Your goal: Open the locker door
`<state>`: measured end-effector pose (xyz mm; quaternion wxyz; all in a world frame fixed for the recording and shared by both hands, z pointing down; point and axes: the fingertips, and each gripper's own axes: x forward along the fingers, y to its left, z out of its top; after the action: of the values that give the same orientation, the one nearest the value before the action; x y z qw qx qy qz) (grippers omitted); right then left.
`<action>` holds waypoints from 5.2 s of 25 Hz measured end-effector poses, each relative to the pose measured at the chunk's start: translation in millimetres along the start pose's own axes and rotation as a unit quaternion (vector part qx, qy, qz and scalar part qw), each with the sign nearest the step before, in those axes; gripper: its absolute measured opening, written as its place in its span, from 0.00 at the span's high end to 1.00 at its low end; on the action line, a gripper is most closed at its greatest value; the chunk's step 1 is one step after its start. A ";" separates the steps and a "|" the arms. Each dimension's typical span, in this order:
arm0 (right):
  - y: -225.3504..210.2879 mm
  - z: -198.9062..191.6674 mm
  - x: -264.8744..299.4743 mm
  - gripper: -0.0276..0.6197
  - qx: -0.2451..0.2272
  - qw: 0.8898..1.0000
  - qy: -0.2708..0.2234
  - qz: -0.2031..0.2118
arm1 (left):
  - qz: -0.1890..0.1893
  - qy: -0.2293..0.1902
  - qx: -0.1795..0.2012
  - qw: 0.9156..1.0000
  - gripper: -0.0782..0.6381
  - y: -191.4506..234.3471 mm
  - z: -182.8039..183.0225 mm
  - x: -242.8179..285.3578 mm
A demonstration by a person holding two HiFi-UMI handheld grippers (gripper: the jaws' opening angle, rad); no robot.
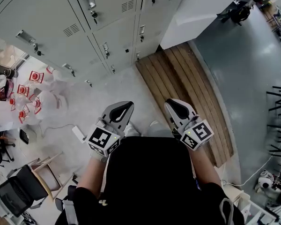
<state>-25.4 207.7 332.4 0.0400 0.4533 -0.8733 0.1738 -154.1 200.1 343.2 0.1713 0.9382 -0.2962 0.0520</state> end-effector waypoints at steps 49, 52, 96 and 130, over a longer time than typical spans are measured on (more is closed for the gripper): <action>-259.1 -18.0 236.7 0.87 0.017 0.988 0.099 0.115 | 0.217 0.055 -0.036 0.974 0.86 125.3 38.3 168.7; -270.0 -26.5 262.0 0.87 0.007 0.988 0.109 0.106 | 0.222 0.056 -0.041 0.973 0.86 135.3 36.6 168.8; -355.8 -149.0 484.4 0.64 -0.039 0.982 0.185 0.025 | 0.275 0.095 -0.127 0.948 0.86 170.1 -34.8 135.0; -374.9 -180.7 346.8 0.76 -0.068 0.975 0.209 -0.012 | 0.197 0.103 -0.124 0.967 0.86 96.0 -45.6 181.3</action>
<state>57.6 -198.8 680.7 0.2546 0.4134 -0.8501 0.2041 -60.5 45.0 449.9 0.3027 0.8222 -0.4601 0.1439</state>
